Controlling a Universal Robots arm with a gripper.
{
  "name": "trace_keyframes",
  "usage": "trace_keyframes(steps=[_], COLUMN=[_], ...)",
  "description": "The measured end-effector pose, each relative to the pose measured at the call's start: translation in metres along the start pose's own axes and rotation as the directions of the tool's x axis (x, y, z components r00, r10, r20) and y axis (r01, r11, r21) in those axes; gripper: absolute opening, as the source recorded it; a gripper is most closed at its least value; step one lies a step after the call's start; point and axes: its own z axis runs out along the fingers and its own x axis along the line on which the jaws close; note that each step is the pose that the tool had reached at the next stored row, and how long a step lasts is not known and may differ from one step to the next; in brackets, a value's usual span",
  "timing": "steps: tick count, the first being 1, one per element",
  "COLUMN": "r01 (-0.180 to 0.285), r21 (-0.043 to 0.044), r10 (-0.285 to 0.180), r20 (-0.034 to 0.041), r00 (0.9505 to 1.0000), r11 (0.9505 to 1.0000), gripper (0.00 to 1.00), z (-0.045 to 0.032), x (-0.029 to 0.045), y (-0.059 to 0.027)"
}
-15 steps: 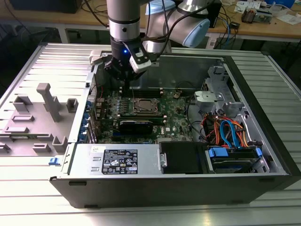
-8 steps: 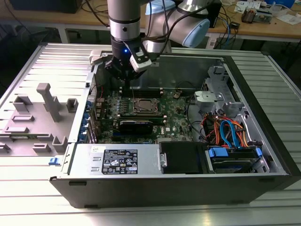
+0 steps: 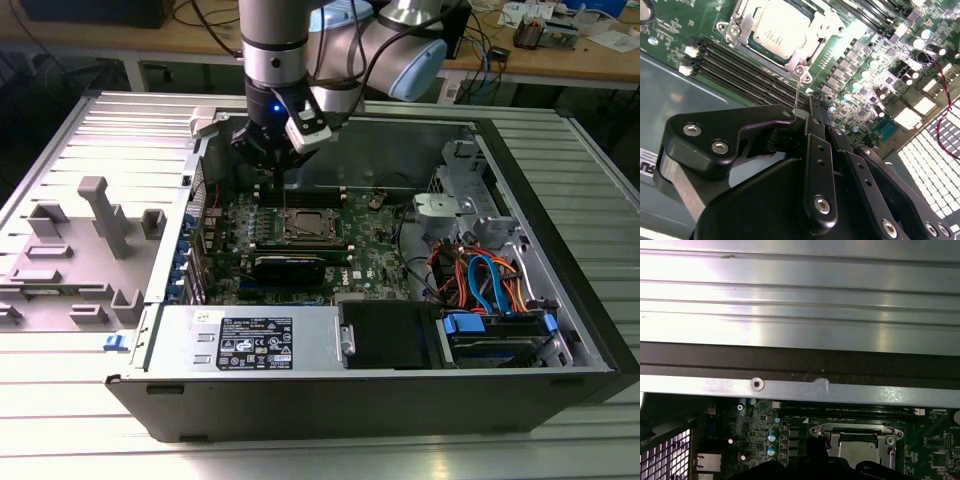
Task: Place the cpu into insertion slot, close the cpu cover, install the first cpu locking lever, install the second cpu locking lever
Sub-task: 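Install the first cpu locking lever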
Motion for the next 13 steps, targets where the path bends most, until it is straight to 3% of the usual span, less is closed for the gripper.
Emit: trace_keyframes(steps=[7,13], r01=[0.000,0.000], r21=[-0.0001,-0.0001], r10=[0.000,0.000], r20=[0.0000,0.0000], r00=[1.0000,1.0000], r11=[1.0000,1.0000], gripper=[0.11,0.11], z=[0.0003,0.0011], x=[-0.0087,-0.0103], y=[-0.0001,-0.0002])
